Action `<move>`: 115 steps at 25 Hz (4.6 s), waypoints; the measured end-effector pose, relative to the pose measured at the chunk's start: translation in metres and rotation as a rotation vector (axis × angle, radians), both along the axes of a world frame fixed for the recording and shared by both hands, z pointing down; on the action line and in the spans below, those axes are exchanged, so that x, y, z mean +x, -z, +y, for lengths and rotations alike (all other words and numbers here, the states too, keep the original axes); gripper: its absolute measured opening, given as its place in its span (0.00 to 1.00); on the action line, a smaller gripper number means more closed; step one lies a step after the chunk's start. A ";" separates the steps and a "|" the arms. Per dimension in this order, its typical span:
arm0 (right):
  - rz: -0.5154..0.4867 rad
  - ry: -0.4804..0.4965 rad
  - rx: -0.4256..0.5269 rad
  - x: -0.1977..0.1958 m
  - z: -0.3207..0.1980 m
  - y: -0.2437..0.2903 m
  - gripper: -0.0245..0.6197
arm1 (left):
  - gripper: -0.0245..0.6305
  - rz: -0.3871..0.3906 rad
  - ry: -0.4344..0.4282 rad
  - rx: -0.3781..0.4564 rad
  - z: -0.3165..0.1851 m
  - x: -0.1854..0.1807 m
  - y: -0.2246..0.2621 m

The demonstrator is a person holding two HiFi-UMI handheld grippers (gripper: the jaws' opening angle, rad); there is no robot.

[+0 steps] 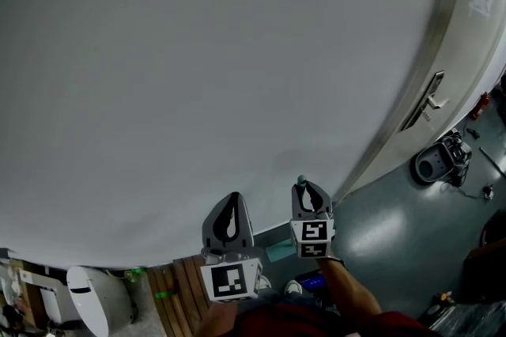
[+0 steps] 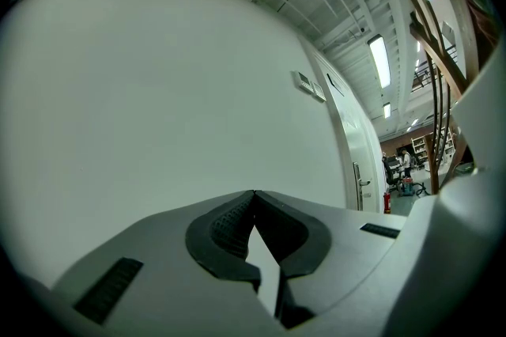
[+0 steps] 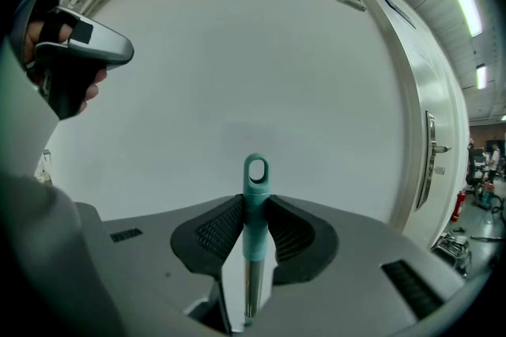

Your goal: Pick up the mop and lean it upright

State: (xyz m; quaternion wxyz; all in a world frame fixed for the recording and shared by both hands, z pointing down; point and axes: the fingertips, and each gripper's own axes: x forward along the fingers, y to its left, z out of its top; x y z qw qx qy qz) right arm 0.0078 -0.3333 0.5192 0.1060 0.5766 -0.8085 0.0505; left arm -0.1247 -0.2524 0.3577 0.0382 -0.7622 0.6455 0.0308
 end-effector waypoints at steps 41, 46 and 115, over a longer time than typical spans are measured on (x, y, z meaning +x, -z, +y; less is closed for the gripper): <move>-0.037 -0.011 0.002 -0.020 -0.042 -0.013 0.35 | 0.06 0.000 0.002 -0.006 0.008 -0.007 -0.010; -0.040 -0.006 0.001 -0.016 -0.035 -0.016 0.35 | 0.06 -0.002 -0.006 -0.011 0.008 -0.002 -0.006; -0.156 0.068 0.178 0.011 0.071 0.135 0.06 | 0.06 0.018 -0.044 -0.021 0.001 0.016 -0.011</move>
